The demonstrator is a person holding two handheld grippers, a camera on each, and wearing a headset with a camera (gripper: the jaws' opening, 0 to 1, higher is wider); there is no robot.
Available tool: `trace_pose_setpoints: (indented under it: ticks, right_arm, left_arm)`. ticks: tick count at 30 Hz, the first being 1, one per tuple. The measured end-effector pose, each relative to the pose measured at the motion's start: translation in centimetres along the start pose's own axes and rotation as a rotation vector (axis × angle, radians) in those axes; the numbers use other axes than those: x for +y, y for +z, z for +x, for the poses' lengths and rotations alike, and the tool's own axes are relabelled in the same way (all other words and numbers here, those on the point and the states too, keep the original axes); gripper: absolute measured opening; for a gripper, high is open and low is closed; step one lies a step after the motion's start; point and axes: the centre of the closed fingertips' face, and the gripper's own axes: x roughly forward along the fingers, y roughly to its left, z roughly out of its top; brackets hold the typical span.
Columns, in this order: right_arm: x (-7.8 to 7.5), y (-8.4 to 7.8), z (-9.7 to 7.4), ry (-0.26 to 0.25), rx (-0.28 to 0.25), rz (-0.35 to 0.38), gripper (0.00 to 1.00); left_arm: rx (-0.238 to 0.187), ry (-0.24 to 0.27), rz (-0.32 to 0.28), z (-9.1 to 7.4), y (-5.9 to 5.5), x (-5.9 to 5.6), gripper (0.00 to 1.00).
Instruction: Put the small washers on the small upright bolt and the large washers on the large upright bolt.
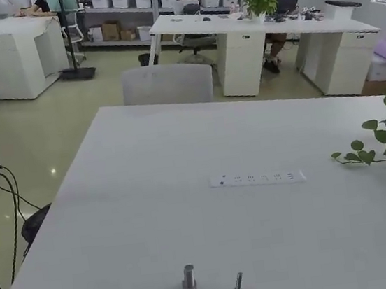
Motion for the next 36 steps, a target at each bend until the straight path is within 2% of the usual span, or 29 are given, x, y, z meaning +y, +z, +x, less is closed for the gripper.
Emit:
trace_pose_setpoints:
  ticks: [3, 9, 14, 22, 30, 36]
  right_arm:
    - [0.0, 0.2, 0.4, 0.016, 0.012, -0.016, 0.91]
    - [-0.6, 0.9, 1.1, 0.023, 0.041, -0.056, 0.87]
    - [-0.7, 1.1, 1.7, 0.041, 0.077, -0.095, 0.86]
    - [-1.0, 1.2, 3.2, 0.060, 0.126, -0.141, 0.83]
    - [-0.8, 0.7, 4.7, 0.089, 0.192, -0.215, 0.77]
    - [-1.2, 0.3, 5.6, 0.101, 0.238, -0.277, 0.74]
  left_arm:
    - [0.033, 0.003, 0.029, 0.4, -0.7, -0.1, 0.94]
    - [0.053, -0.005, 0.051, 0.9, -1.2, -0.2, 0.96]
    - [0.044, -0.013, 0.036, 1.5, -1.1, -0.3, 0.97]
    - [0.006, -0.024, 0.031, 2.0, -0.1, -0.4, 0.99]
    - [0.036, -0.015, 0.095, 2.0, -0.9, 0.1, 0.99]
    - [0.051, -0.009, 0.095, 1.9, -1.4, 0.3, 0.99]
